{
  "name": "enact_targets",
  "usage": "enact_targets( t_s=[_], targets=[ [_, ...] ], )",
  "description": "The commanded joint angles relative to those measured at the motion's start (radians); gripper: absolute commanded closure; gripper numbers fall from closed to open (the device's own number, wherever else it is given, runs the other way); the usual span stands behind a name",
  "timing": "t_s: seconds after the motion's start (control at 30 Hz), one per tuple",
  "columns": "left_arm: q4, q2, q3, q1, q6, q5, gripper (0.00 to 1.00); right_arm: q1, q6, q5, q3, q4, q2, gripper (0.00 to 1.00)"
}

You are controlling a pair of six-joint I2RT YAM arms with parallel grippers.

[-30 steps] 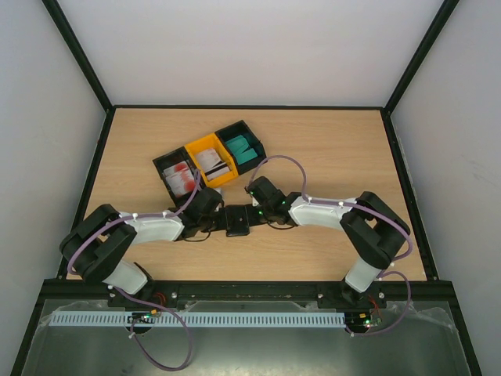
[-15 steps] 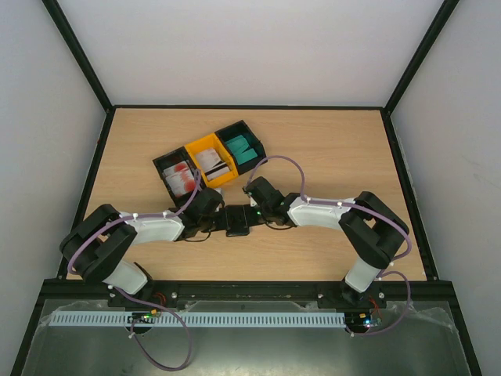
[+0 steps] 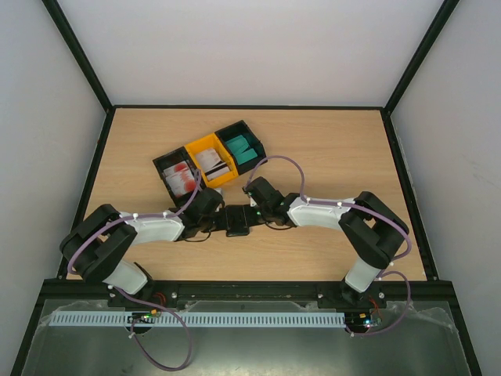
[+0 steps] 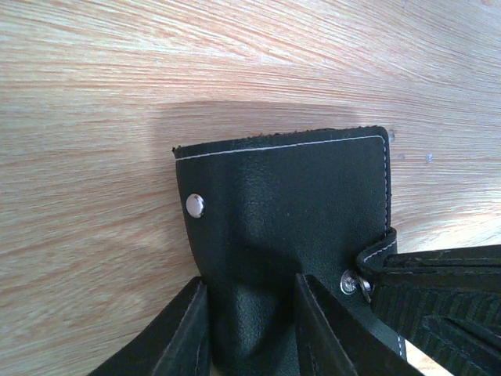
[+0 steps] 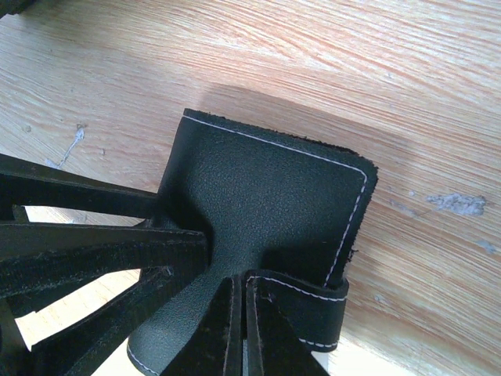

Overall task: Put the credit cards into the card holder
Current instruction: Close the card holder at the center of the board.

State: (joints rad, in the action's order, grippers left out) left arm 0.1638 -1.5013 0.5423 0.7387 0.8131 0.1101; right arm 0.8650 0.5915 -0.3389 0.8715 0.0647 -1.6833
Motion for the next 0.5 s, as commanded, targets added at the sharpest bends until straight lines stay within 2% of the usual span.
enact_targets(
  t_s=[0.0, 0.47],
  targets=[
    [-0.026, -0.033, -0.015, 0.027, -0.002, 0.032, 0.69, 0.012, 0.013, 0.026, 0.016, 0.0, -0.033, 0.98],
    [-0.021, -0.028, -0.019, 0.028, 0.004, 0.025, 0.7, 0.034, -0.004, 0.032, 0.043, 0.064, -0.075, 0.98]
  ],
)
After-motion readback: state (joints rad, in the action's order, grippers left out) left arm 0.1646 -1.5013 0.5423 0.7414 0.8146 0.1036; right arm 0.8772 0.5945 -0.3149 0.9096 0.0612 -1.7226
